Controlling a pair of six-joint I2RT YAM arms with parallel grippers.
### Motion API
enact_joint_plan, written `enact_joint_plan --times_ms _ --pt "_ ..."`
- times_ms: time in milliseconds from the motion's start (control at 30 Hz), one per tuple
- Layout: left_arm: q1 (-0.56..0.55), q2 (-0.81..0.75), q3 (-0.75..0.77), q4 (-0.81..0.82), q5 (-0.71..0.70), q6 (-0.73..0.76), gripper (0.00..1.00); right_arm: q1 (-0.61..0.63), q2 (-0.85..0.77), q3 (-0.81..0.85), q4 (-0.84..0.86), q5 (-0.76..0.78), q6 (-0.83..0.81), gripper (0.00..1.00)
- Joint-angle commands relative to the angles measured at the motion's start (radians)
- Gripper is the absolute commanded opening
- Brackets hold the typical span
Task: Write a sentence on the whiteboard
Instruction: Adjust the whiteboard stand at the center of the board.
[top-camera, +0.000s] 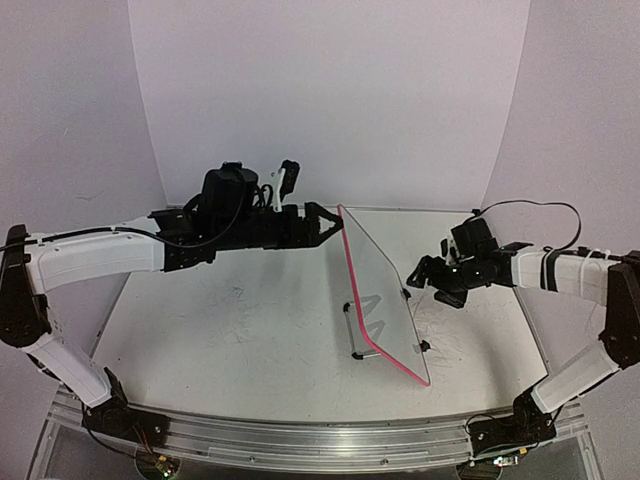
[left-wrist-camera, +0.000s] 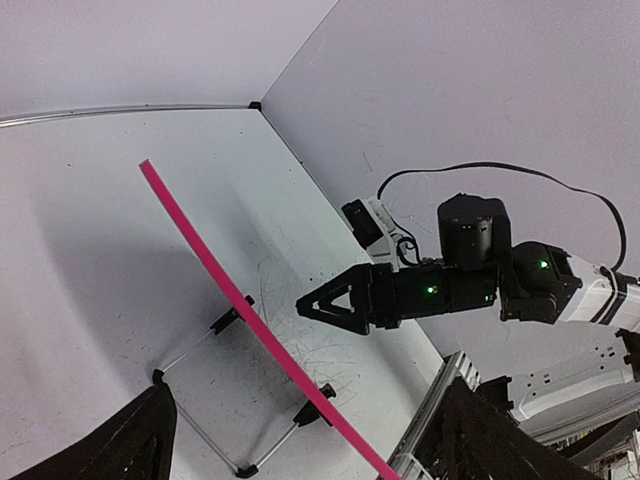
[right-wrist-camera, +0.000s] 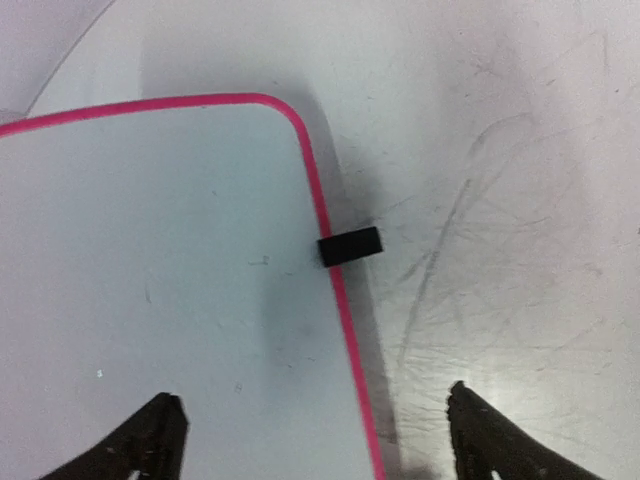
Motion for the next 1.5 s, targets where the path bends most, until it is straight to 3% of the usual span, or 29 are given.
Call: enact_joint_plan --times_ms 0,67,200,333,667,833,1033,1200,1300,1400,1467 --pt "0.002 0.049 0.091 -0.054 0.031 0.000 0.91 -0.163 -0.016 -0.090 -0.149 -0.160 -0.258 0.79" --pt "0.002 0.077 0.123 -0.075 0.034 0.000 0.89 -0.163 0.014 -0.114 -0.158 -0.267 -0.273 0.69" --pt "0.002 0.117 0.148 -0.105 0.026 0.002 0.84 -0.160 -0.007 -0.174 -0.136 -0.354 -0.268 0.66" --pt "0.002 0.162 0.185 -0.118 0.036 0.023 0.76 -0.159 0.001 -0.224 -0.064 -0.443 -0.236 0.55" --pt "0.012 0.263 0.322 -0.230 0.001 0.105 0.45 -0.016 0.081 -0.279 0.139 -0.558 -0.083 0.35" --pt "0.056 0.315 0.365 -0.269 0.026 0.140 0.33 0.089 0.090 -0.311 0.268 -0.554 0.042 0.34" --pt "0.142 0.377 0.445 -0.352 0.102 0.285 0.31 0.210 0.142 -0.271 0.478 -0.517 0.213 0.33" --pt "0.197 0.404 0.483 -0.410 0.168 0.408 0.31 0.351 0.262 -0.106 0.510 -0.443 0.237 0.34" --pt "0.220 0.415 0.509 -0.455 0.161 0.432 0.31 0.373 0.308 -0.062 0.511 -0.433 0.228 0.35" --pt "0.241 0.406 0.510 -0.477 0.155 0.441 0.33 0.371 0.285 -0.045 0.437 -0.379 0.152 0.46" --pt "0.247 0.396 0.500 -0.479 0.155 0.445 0.35 0.371 0.248 -0.017 0.318 -0.288 0.070 0.60"
